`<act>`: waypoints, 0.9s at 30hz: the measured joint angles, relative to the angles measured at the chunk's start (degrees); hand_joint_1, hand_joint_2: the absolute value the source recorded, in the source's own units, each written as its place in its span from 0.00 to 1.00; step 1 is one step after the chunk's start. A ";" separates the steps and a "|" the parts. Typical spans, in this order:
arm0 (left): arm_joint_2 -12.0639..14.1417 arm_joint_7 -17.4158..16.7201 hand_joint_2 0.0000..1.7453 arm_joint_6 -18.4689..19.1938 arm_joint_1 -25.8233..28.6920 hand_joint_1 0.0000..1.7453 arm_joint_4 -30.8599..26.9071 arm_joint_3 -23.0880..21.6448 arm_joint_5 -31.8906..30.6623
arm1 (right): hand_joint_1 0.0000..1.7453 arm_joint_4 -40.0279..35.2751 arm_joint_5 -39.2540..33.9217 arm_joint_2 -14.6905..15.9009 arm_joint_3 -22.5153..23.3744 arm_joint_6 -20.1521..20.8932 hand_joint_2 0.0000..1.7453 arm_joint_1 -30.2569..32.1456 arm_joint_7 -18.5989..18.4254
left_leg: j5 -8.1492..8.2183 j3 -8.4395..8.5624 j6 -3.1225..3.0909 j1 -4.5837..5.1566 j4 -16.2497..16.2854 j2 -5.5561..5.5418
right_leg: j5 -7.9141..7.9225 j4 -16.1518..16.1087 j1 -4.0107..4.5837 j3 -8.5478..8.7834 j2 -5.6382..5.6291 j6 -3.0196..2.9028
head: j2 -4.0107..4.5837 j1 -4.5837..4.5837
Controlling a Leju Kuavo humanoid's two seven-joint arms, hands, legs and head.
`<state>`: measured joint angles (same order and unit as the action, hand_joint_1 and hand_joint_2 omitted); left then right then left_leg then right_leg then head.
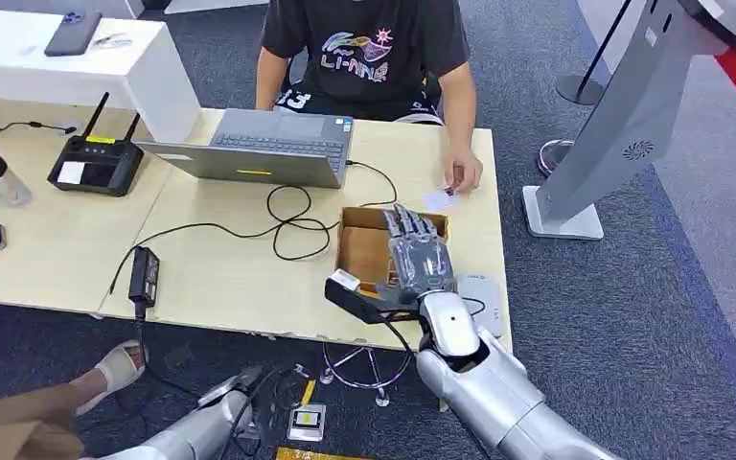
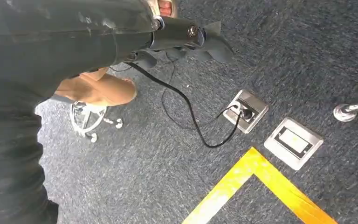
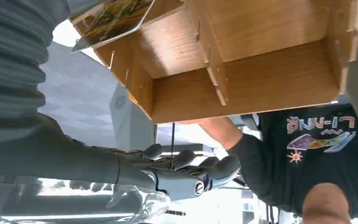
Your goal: Pass the card to the sensor for recognition and then transmit it.
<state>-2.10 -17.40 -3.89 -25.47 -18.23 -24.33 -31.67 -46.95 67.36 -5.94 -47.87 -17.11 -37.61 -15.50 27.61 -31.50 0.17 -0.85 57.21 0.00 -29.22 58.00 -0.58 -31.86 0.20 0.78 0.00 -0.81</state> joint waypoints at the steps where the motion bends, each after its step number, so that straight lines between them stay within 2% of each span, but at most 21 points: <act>1: 0.13 0.39 1.00 -0.15 0.06 0.00 0.07 0.00 0.22 | 0.00 0.00 -0.11 0.11 0.35 0.00 1.00 0.19 -0.11 | 0.00 0.00 0.00 0.00 0.00 0.00 | 0.00 0.00 0.00 0.01 0.01 0.00 | 0.00 0.00; 17: 2.10 3.28 1.00 -0.28 0.79 0.00 0.42 -0.55 0.68 | 0.01 -1.31 -0.90 2.01 2.80 -0.26 1.00 2.21 -0.48 | 0.00 0.00 0.00 0.00 0.00 0.02 | 0.00 0.00 0.00 -0.02 -0.02 0.00 | 0.00 0.00; 19: 2.21 3.28 1.00 -0.24 0.80 0.00 0.42 -0.57 0.66 | 0.16 -1.55 -1.03 2.21 2.93 -0.48 1.00 2.26 -0.22 | 0.00 0.00 0.00 0.00 0.00 0.02 | 0.00 0.00 0.00 -0.02 -0.02 0.00 | 0.00 0.02; 20: 2.25 3.30 1.00 -0.22 0.80 0.00 0.42 -0.59 0.61 | 0.28 -1.64 -1.09 2.32 3.06 -0.66 1.00 2.27 -0.02 | 0.00 0.00 0.00 0.00 0.00 0.02 | 0.00 0.00 0.00 -0.01 -0.02 0.00 | 0.00 0.00; 21: 2.32 3.32 1.00 -0.15 0.80 0.00 0.42 -0.63 0.57 | 0.24 -1.81 -1.20 2.43 3.10 -0.76 1.00 2.28 0.22 | 0.00 0.00 0.00 0.00 0.00 0.01 | 0.00 0.00 0.00 -0.02 -0.01 0.00 | 0.00 0.00; 23: 2.40 3.36 1.00 -0.04 0.80 0.00 0.39 -0.74 0.48 | 0.24 -2.10 -1.31 2.58 3.13 -0.92 1.00 2.34 0.57 | 0.00 0.00 0.00 0.00 0.00 0.02 | 0.00 0.00 0.00 -0.02 -0.02 0.00 | 0.00 0.00; 27: 2.51 3.54 1.00 0.35 0.79 0.00 0.39 -0.96 0.24 | 0.44 -2.93 -1.29 2.80 3.15 -1.01 1.00 2.69 0.79 | 0.00 0.00 0.00 0.00 0.00 0.01 | 0.00 0.00 0.00 -0.02 -0.01 0.00 | 0.00 0.00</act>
<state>0.42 -13.86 -3.54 -24.68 -17.84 -25.29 -31.43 -49.88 66.07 -3.15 -44.72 -18.12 -34.92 -14.71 27.62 -31.50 0.17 -0.85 57.22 0.01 -29.22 58.00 -0.58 -31.88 0.19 0.78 0.00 -0.81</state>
